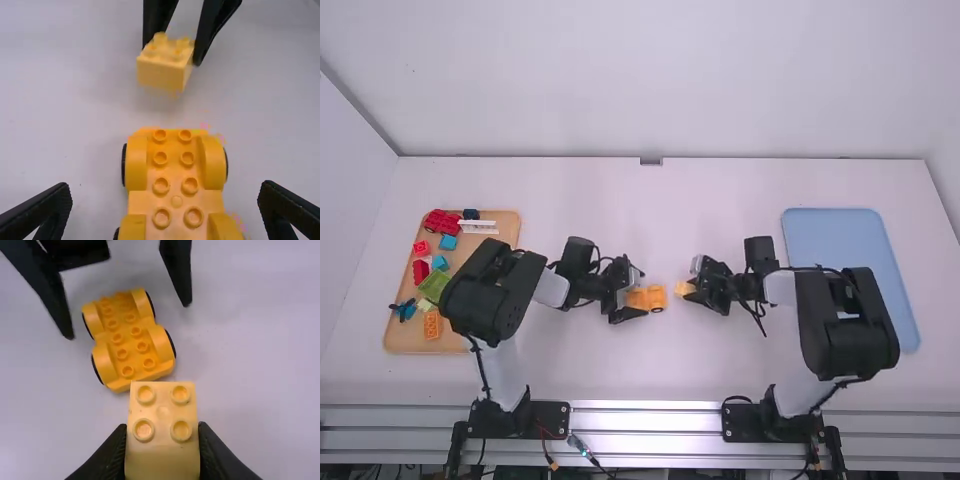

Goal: Assemble lego blocks to make yellow taxi

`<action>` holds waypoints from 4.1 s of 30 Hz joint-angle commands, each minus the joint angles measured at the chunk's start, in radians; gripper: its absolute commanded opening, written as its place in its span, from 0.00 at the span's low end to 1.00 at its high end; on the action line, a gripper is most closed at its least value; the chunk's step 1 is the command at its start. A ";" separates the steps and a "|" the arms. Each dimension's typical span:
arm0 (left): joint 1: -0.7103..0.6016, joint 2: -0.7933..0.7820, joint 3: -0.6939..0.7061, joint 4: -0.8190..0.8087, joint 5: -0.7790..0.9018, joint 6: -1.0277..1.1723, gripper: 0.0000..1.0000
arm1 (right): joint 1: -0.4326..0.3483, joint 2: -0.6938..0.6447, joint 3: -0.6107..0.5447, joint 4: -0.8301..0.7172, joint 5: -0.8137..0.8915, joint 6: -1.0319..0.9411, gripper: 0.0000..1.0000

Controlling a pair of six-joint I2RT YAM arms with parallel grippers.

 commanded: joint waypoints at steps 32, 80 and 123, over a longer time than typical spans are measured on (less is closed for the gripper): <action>-0.005 0.105 0.088 -0.172 0.020 0.225 0.45 | 0.217 0.058 0.043 0.122 0.064 0.023 0.00; -0.005 0.105 0.091 -0.184 0.016 0.213 0.53 | 0.253 0.073 0.041 0.115 0.144 0.093 0.00; 0.007 0.100 0.092 -0.117 -0.031 0.107 0.99 | 0.113 -0.172 0.279 -0.112 0.212 0.241 0.99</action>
